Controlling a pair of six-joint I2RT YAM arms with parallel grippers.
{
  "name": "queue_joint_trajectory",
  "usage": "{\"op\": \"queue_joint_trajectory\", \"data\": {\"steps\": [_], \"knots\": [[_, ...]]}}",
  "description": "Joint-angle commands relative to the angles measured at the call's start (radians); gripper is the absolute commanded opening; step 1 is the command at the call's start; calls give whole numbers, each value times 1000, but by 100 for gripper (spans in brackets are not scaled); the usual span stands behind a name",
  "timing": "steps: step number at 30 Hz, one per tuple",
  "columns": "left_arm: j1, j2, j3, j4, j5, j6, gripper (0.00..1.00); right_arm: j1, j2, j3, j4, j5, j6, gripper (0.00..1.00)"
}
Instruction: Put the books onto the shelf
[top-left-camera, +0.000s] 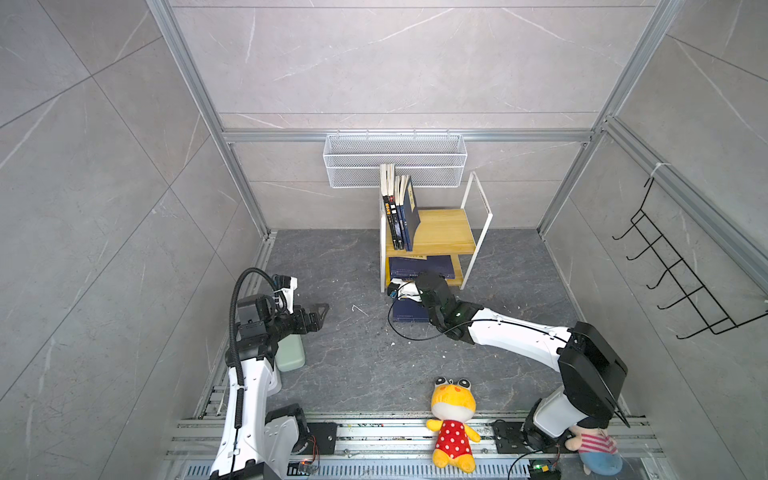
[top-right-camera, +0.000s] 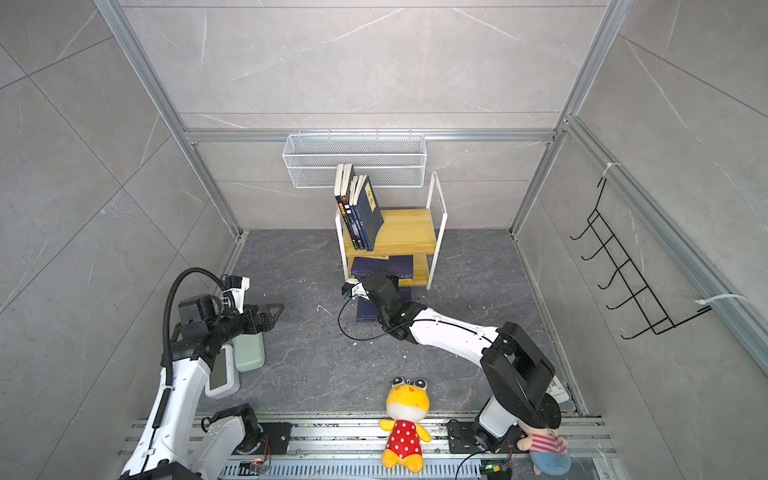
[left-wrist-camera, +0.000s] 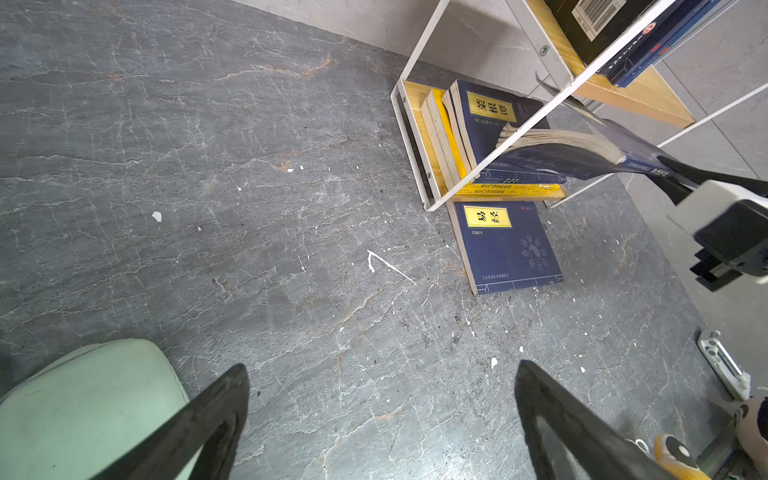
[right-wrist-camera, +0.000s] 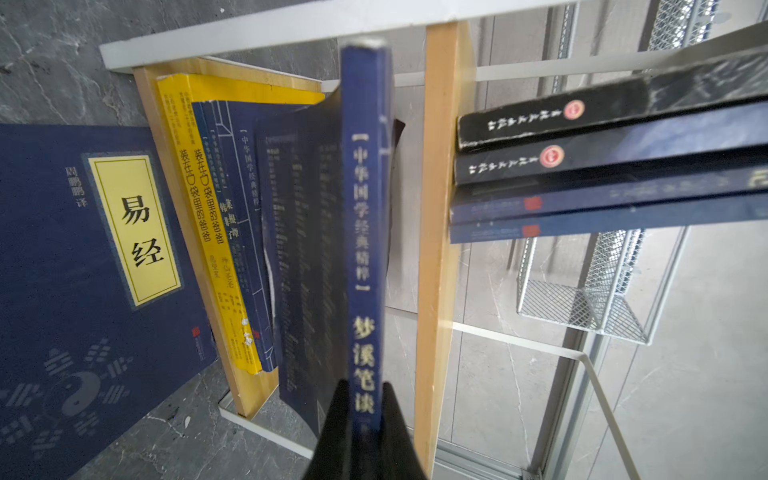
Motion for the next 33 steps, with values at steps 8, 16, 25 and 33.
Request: {"op": "queue_joint_trajectory", "data": {"steps": [8, 16, 25, 33], "knots": [[-2, -11, 15, 5, 32, 32, 100, -13, 51, 36, 42, -41, 23, 0], [-7, -12, 15, 8, 29, 32, 100, -17, 55, 11, -58, -90, 45, 0], [-15, -22, 11, 11, 30, 35, 100, -43, 88, 44, -150, -148, 95, 0], [-24, -16, 9, 10, 33, 41, 100, -72, 131, 113, -191, -176, 112, 0]]}}
